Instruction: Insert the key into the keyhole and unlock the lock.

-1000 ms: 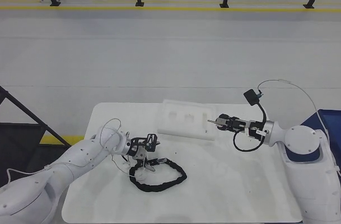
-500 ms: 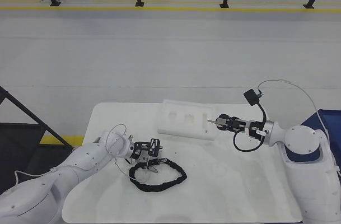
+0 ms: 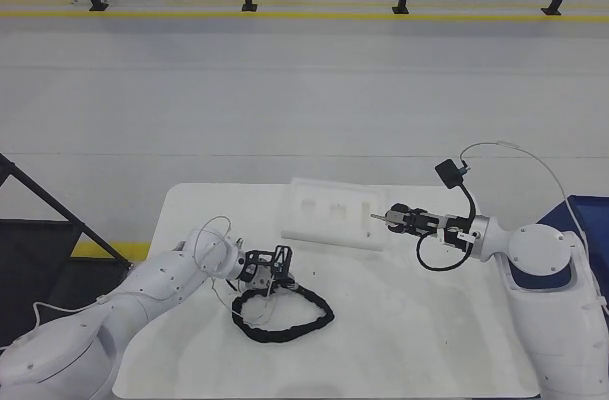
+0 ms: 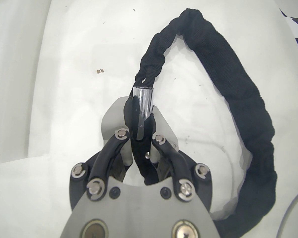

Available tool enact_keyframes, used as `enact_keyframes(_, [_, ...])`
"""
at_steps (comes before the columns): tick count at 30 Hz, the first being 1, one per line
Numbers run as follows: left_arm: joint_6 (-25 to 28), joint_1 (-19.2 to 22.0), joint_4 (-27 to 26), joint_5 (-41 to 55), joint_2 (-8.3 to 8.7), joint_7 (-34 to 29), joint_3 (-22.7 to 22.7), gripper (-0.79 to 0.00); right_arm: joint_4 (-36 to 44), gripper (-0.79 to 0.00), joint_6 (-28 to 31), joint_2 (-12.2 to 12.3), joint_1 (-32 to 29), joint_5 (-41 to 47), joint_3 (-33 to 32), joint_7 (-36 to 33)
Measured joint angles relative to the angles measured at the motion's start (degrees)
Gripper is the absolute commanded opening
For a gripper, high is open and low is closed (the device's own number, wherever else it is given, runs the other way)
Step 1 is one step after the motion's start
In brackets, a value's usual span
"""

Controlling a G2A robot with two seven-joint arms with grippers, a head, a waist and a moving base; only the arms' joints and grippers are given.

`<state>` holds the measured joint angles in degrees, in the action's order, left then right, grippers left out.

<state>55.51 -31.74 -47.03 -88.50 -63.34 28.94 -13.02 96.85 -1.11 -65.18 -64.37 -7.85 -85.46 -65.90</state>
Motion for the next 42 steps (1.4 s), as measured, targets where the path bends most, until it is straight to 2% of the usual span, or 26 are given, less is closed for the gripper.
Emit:
enact_keyframes(7, [2.54,2.27,-2.20,0.92,1.01,2.13,-1.92,-0.785,0.00,-0.785,0.00,0.00,0.00,0.00,0.00,0.00])
enact_keyframes(13, [2.48,4.96,-7.65,0.34,3.70,9.76,-1.46,-0.785,0.30,-0.785,-0.16,0.02,-0.39,-0.21,0.42,0.21])
enact_keyframes(18, [2.48,7.87,-12.18,-0.67,5.84,16.01,0.23,-0.785,3.54,-0.785,-3.30,0.47,-1.14,-2.74,2.83,-3.37])
enact_keyframes(21, [2.48,9.25,-14.43,-0.26,6.50,17.41,1.02,-0.785,7.11,-0.785,-5.27,0.76,-2.22,-3.76,3.48,-4.56])
enact_keyframes(26, [2.49,10.34,-17.52,2.36,6.64,17.34,2.28,-0.785,14.02,-0.785,-7.94,1.36,-4.51,-6.87,3.49,-5.30])
enact_keyframes(31, [2.49,10.89,-19.04,4.03,6.06,17.34,3.29,-0.785,19.86,-0.785,-9.78,1.99,-6.40,-10.44,3.53,-6.42])
enact_keyframes(42, [1.84,10.84,-18.88,5.21,5.57,18.00,3.23,-0.785,21.64,-0.785,-10.16,2.26,-6.66,-11.61,4.06,-6.38])
